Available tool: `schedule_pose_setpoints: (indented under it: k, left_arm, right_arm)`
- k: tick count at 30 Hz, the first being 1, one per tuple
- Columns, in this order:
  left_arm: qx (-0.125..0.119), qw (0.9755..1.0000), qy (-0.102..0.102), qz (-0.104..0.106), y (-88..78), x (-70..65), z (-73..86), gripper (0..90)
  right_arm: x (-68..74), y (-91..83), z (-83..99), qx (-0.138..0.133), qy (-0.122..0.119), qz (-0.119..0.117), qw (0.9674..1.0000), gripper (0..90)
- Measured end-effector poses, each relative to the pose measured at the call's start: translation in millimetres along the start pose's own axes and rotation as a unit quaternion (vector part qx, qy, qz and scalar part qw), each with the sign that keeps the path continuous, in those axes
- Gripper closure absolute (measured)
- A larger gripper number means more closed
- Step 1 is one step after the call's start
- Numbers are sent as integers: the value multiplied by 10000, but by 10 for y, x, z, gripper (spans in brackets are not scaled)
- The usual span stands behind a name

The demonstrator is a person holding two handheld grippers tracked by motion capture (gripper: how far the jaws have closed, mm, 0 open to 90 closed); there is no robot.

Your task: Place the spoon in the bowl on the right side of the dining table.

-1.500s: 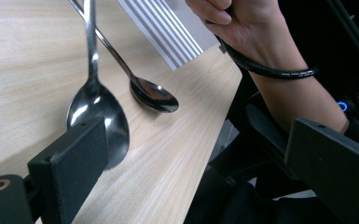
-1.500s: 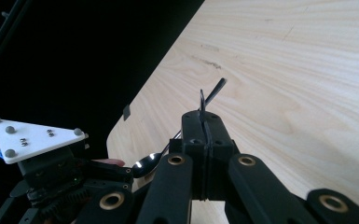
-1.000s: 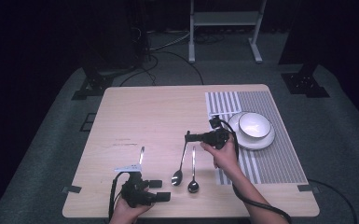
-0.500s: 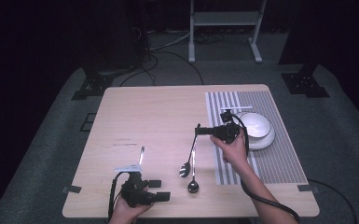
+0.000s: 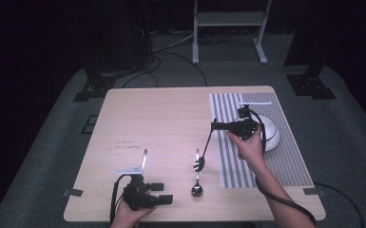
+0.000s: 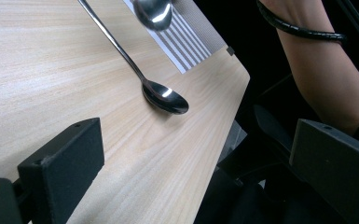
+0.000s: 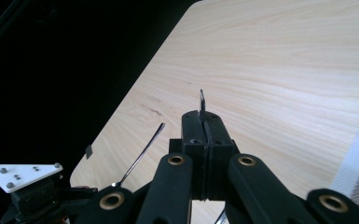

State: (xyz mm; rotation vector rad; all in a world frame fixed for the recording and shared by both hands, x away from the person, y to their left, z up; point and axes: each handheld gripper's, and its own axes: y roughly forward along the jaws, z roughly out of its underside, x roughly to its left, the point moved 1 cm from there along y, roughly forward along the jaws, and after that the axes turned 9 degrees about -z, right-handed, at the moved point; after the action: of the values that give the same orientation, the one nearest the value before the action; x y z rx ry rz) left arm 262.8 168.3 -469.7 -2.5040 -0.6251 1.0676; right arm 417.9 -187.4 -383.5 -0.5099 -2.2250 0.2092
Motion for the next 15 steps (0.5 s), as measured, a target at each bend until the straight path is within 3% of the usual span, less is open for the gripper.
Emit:
schedule_pose_setpoints:
  k: [15]
  left_arm:
    - [12,10000,-9,-18,13,2,4,16]
  right_arm:
    - [-34,-268,-157,-193,-21,264,9995,894]
